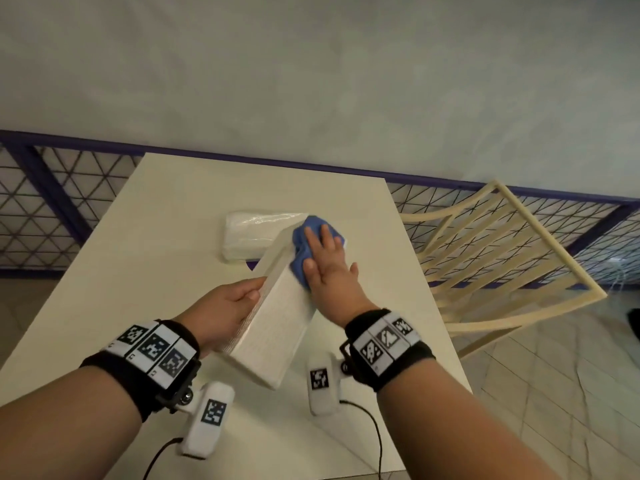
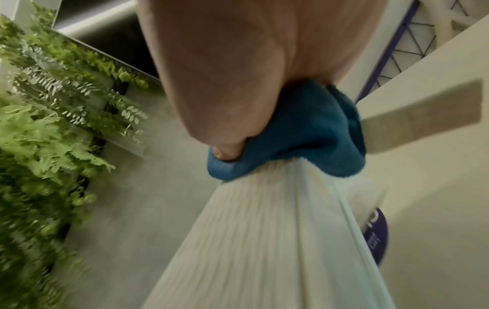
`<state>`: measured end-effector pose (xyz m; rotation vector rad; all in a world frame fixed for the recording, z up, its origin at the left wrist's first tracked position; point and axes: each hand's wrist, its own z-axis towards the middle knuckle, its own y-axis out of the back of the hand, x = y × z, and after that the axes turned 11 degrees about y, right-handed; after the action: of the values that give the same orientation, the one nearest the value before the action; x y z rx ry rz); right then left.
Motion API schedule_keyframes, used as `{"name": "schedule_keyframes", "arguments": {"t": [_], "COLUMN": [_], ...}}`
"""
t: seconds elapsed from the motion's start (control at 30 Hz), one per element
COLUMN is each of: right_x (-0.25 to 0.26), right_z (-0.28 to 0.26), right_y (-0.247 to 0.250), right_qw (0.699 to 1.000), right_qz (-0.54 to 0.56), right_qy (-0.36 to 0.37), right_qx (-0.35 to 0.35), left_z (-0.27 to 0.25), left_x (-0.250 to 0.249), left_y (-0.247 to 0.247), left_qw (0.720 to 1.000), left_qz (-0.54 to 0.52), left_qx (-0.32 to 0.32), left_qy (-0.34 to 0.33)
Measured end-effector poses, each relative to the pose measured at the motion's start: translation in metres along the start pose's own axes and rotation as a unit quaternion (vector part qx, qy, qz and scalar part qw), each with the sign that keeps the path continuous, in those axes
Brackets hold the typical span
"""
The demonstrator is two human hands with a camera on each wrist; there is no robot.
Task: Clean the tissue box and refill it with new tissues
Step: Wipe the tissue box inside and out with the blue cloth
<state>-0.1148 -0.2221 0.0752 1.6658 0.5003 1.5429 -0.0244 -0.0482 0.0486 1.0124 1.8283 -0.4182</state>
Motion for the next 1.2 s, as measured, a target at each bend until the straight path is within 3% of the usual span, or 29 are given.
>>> {"name": "schedule_keyframes", "arguments": {"t": [0.13, 0.27, 0.37, 0.5, 0.7, 0.97, 1.03, 1.2], "right_x": [0.014, 0.044, 0.041, 0.022, 0.019, 0.027, 0.020, 0.022], "right_z": [0.004, -0.055, -0.063, -0.019, 0.026, -0.052, -0.036, 0.022], "right_y": [-0.006, -0.044, -0.047, -0.013, 0.023, -0.043, -0.032, 0.017], "right_qw": [1.000, 0.988, 0.977, 0.982, 0.997, 0.972, 0.974, 0.996], "right_qz": [-0.006, -0.036, -0.086, -0.116, -0.051, -0.086, -0.104, -0.047], "right_qy": [0.012, 0.123, 0.155, 0.134, 0.048, 0.187, 0.177, 0.065], "right_qx": [0.006, 0.082, 0.120, 0.059, -0.038, 0.110, 0.091, -0.041], "left_z": [0.004, 0.007, 0.007, 0.005, 0.002, 0.000, 0.002, -0.002], "left_x": [-0.003, -0.012, -0.013, -0.014, -0.011, -0.024, -0.024, -0.023], "left_y": [0.003, 0.006, 0.010, 0.012, 0.008, 0.009, 0.009, 0.005], "left_qw": [0.999, 0.986, 0.976, 0.993, 0.997, 0.984, 0.987, 0.993], "left_qz": [-0.044, -0.161, -0.213, -0.105, -0.057, -0.152, -0.129, -0.077], "left_qx": [-0.016, -0.038, -0.029, -0.047, -0.043, -0.087, -0.094, -0.067], "left_qy": [-0.002, 0.023, 0.047, -0.019, -0.032, -0.013, -0.026, -0.054]}}
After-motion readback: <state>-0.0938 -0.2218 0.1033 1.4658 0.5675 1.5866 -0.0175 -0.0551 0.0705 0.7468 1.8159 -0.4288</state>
